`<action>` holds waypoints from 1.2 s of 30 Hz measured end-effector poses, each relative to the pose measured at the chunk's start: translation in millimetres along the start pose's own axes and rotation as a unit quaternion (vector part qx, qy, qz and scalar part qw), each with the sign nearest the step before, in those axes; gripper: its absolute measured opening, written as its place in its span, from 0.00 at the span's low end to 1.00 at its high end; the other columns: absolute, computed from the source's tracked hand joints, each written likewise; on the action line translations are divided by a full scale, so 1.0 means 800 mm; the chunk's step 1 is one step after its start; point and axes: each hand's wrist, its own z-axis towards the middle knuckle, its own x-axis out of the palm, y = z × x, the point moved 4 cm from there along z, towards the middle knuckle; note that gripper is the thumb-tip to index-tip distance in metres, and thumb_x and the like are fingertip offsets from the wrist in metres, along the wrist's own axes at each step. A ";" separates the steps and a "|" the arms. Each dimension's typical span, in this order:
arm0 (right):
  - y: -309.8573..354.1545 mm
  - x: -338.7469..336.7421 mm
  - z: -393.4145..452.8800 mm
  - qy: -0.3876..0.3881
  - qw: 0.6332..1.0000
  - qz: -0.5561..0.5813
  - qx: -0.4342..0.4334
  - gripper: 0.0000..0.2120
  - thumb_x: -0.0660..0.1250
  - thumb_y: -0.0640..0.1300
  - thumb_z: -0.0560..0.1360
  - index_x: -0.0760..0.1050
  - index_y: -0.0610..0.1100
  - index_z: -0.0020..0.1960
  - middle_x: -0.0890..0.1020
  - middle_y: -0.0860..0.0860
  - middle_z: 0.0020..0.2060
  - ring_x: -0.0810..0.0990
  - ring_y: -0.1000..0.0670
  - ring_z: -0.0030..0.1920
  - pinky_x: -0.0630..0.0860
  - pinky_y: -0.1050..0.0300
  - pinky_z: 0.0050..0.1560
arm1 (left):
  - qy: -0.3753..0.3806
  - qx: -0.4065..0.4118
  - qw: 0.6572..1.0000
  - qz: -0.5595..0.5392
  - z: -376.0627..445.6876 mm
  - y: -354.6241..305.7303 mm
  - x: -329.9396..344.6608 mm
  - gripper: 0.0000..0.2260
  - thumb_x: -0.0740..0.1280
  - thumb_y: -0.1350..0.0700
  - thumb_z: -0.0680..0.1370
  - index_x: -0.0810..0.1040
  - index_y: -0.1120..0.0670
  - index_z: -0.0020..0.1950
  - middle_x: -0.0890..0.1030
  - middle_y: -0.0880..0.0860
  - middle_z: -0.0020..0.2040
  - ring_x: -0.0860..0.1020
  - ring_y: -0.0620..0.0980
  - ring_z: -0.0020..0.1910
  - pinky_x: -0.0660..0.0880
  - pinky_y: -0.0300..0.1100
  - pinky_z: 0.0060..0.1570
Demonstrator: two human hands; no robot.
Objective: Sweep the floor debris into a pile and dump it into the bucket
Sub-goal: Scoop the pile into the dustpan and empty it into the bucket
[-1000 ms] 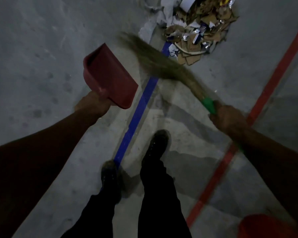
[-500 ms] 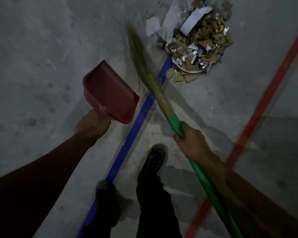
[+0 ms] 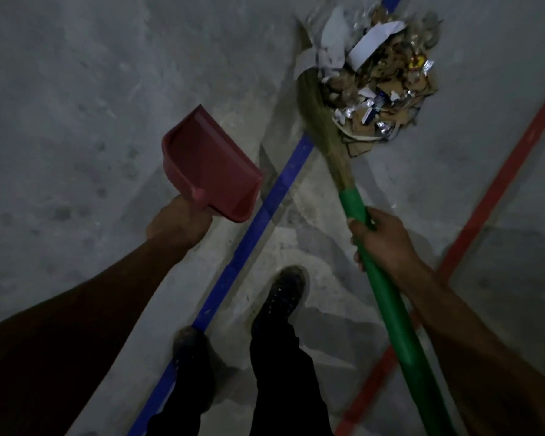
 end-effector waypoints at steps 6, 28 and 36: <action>0.017 0.006 -0.046 -0.006 0.998 0.048 -0.035 0.13 0.66 0.41 0.77 0.76 0.59 0.55 0.81 0.46 0.37 0.79 0.47 0.28 0.77 0.54 0.28 | -0.018 0.015 1.000 -0.010 0.007 -0.010 -0.015 0.10 0.63 0.55 0.77 0.69 0.55 0.36 0.74 0.52 0.35 0.72 0.48 0.32 0.63 0.39 0.29; 0.216 0.092 0.026 -0.016 0.971 0.238 0.015 0.03 0.65 0.43 0.80 0.75 0.48 0.53 0.77 0.43 0.35 0.76 0.43 0.25 0.74 0.54 0.24 | 0.030 0.099 0.992 0.075 0.226 -0.117 -0.142 0.20 0.64 0.48 0.74 0.72 0.56 0.63 0.78 0.59 0.56 0.77 0.60 0.52 0.74 0.47 0.49; 0.294 0.142 0.151 -0.026 0.999 0.035 0.010 0.08 0.65 0.48 0.78 0.72 0.49 0.56 0.80 0.47 0.39 0.82 0.47 0.31 0.80 0.55 0.30 | 0.021 0.136 0.984 0.113 0.285 -0.128 -0.170 0.18 0.64 0.50 0.77 0.73 0.58 0.63 0.78 0.60 0.58 0.77 0.60 0.54 0.69 0.44 0.45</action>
